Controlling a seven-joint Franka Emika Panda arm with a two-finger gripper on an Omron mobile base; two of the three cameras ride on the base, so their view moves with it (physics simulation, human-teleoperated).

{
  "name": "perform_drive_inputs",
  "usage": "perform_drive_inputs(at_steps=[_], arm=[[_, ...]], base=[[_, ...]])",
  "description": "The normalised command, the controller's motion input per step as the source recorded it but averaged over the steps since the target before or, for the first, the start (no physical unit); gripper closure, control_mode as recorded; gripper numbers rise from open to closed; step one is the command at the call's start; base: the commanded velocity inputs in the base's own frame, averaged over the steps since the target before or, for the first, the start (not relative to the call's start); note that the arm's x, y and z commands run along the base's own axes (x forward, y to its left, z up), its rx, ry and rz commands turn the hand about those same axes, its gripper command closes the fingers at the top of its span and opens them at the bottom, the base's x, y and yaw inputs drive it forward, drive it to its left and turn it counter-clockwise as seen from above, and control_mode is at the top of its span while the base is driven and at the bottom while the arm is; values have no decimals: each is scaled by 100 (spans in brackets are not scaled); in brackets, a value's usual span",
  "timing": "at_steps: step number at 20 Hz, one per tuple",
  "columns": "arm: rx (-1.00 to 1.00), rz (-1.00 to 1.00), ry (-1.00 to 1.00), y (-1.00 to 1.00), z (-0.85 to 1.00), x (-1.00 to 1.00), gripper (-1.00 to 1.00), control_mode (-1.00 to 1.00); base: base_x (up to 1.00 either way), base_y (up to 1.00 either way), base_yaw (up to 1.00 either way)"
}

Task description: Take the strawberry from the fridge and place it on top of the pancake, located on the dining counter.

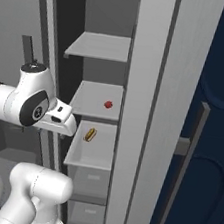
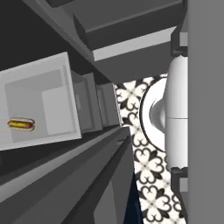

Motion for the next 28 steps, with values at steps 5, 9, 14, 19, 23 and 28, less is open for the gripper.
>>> perform_drive_inputs(at_steps=[5, 9, 14, 19, 23, 28], arm=[[0, 0, 0, 0, 0, 0, -100, 100], [0, 0, 0, 0, 0, 0, -100, 100], [0, 0, 0, 0, 0, 0, -100, 100], [0, 0, 0, 0, 0, 0, -100, 100], [0, 0, 0, 0, 0, 0, -100, 100], [0, 0, 0, 0, 0, 0, -100, 100]], base=[[36, -5, 2], [33, -10, 0], [31, -28, 0], [21, -23, 0], [17, -14, -1], [10, -16, -9]])
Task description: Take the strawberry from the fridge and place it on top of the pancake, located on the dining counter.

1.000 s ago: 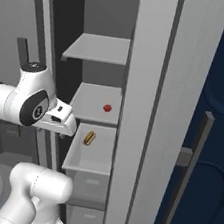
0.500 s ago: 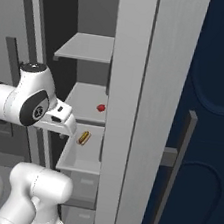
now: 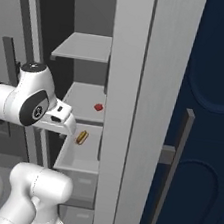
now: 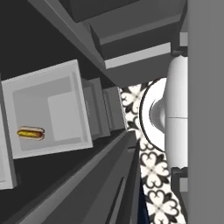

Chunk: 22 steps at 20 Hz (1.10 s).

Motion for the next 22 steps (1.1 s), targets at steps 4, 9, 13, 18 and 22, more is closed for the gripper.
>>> perform_drive_inputs(at_steps=[4, 9, 13, 18, 22], arm=[[0, 0, 0, 0, 0, 0, -100, 100], [0, 0, 0, 0, 0, 0, -100, 100], [0, 0, 0, 0, 0, 0, -100, 100], [0, 0, 0, 0, 0, 0, -100, 100], [0, 0, -5, 0, 0, 16, -100, -100]], base=[[3, -15, -17], [6, -6, -18], [3, -1, -7], [0, 0, 0], [5, 2, 0]])
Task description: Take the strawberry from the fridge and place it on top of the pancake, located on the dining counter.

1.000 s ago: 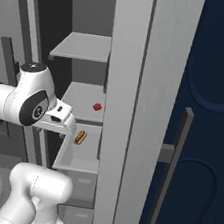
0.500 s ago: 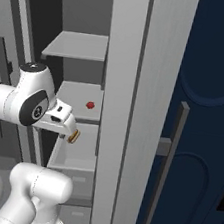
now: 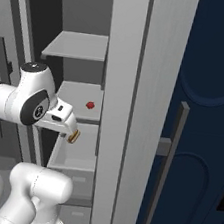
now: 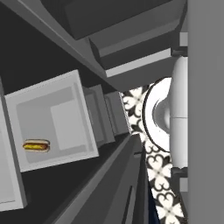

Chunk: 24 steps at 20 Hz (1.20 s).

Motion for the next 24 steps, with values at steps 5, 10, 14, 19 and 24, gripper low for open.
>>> perform_drive_inputs(at_steps=[5, 10, 14, 19, 24], arm=[[0, 6, -38, 0, 0, 50, -100, -100], [0, 3, -22, 0, 0, 83, -100, -100], [0, 0, -10, 0, 0, 89, -100, -100], [0, 0, 0, 0, 0, 90, -100, -100], [0, 0, 4, -2, 0, 93, -100, -100]], base=[[0, 0, 0], [0, 0, 0], [0, 0, 0], [0, 0, 0], [0, 0, 0]])
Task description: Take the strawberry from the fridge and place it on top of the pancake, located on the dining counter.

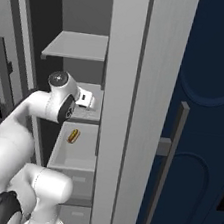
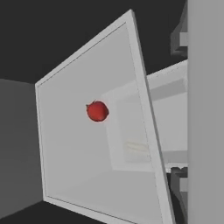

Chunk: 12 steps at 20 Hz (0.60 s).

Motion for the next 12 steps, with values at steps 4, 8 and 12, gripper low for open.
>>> perform_drive_inputs(at_steps=[4, 8, 12], arm=[[0, 0, 12, -9, -3, 48, -100, -100], [0, 0, 3, 0, -14, 34, -100, -100], [0, 0, 0, 0, -32, 37, -100, -100]], base=[[0, 0, 0], [0, 0, 0], [0, 0, 0]])
